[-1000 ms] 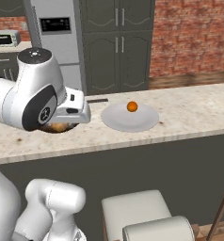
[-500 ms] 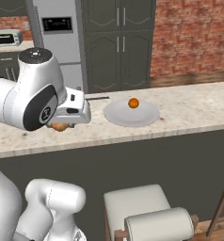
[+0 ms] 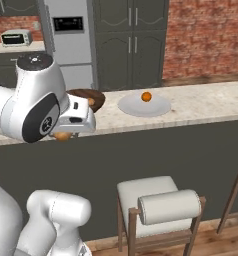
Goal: Take the fruits from the plate on the dining counter and place two fruits in each bowl.
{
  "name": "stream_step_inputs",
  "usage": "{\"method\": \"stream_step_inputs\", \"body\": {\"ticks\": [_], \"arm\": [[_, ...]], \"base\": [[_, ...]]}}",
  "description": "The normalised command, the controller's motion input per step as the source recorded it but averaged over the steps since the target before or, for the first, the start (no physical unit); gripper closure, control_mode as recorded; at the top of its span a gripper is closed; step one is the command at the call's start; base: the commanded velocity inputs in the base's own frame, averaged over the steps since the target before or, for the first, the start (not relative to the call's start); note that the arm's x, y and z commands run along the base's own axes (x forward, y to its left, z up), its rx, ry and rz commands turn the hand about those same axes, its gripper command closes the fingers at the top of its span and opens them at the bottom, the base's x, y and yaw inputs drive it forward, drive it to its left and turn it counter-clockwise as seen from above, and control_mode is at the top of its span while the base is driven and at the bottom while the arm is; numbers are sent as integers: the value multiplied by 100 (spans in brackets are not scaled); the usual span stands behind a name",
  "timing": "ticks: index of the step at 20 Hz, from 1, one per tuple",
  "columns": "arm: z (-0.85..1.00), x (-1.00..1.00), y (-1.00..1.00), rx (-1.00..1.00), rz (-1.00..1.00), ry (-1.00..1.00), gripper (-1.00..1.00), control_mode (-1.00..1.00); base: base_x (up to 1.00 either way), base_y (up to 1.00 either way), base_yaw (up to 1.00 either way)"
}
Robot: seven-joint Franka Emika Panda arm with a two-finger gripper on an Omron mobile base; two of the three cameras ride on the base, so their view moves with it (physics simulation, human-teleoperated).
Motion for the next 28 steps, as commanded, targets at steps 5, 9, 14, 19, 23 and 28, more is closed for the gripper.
{"method": "stream_step_inputs", "body": {"ticks": [5,9,14,19,23,28], "arm": [[0,0,0,0,0,0,100,100],[0,0,0,0,0,0,100,100],[0,0,0,0,0,0,100,100],[0,0,0,0,0,0,100,100],[0,0,0,0,0,0,100,100],[0,0,0,0,0,0,100,100]], "base": [[-51,-100,-13],[-45,-97,-11],[-100,-7,11],[-88,-32,9],[-22,-100,-21],[7,-100,-39]]}}
